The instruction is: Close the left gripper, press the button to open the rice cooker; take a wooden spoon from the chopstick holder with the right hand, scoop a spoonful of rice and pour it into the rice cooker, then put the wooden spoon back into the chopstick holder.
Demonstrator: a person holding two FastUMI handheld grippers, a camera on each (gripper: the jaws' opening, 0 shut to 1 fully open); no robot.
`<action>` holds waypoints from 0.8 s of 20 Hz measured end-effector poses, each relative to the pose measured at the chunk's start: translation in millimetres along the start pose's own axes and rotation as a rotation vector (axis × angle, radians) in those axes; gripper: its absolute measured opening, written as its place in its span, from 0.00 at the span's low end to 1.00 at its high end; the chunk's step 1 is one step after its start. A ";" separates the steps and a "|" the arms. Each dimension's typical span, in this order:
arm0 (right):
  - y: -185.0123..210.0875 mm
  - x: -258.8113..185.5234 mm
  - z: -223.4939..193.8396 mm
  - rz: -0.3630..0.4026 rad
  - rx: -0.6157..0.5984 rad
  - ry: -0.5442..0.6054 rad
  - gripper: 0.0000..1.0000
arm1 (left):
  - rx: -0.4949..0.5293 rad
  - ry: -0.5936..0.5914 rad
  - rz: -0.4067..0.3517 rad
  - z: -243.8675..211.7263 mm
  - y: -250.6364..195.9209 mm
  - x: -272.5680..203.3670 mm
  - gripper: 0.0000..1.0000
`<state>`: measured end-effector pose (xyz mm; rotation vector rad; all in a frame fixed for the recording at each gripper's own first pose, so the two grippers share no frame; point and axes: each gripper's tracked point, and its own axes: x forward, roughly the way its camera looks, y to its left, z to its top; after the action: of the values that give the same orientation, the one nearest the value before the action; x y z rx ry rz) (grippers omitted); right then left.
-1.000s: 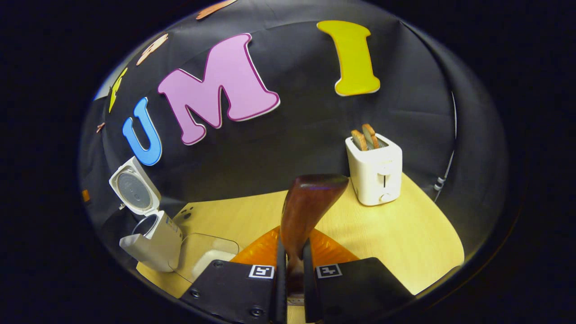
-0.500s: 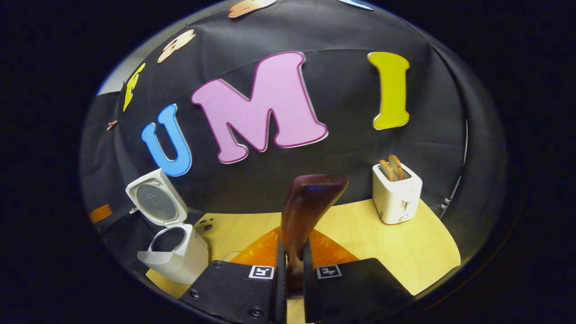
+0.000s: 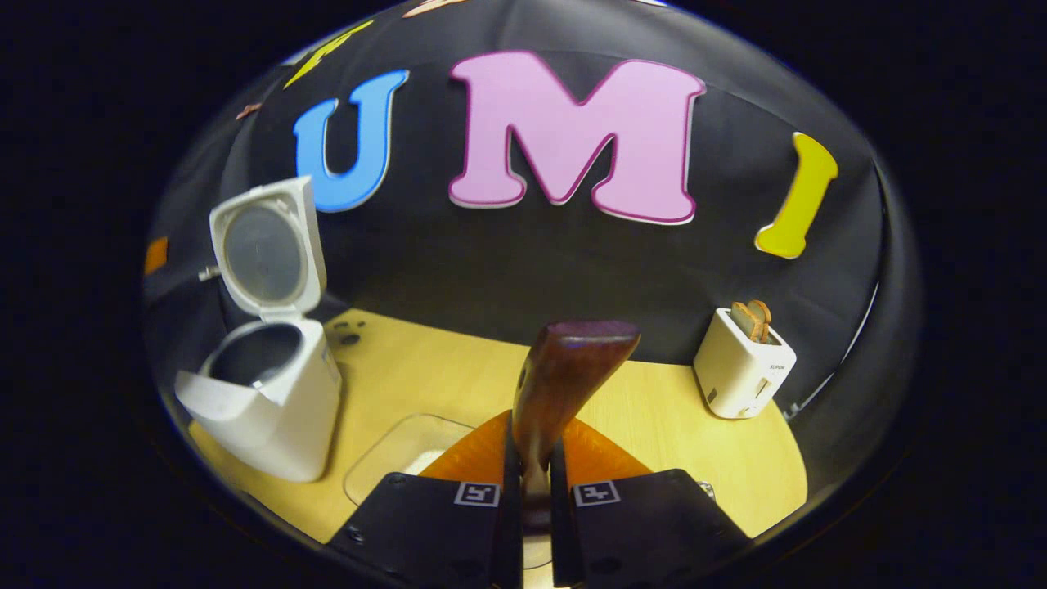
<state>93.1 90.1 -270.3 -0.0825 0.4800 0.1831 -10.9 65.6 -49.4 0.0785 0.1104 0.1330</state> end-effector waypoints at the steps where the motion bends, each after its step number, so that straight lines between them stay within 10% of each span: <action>1: 4.4 8.9 -10.8 -0.016 -0.038 0.023 0.18 | -0.005 0.007 0.000 -2.8 0.6 0.6 0.96; 6: 15.5 34.0 -53.8 -0.084 -0.058 0.135 0.18 | -0.016 0.026 0.010 -10.4 5.4 2.2 0.96; 16: 55.2 50.1 -59.0 0.042 0.627 0.201 0.18 | -0.030 0.024 0.031 -7.7 11.4 9.2 0.96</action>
<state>99.4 144.8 -347.7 0.5271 0.7211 0.0592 -4.2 78.6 -57.0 0.0487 0.1312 0.1661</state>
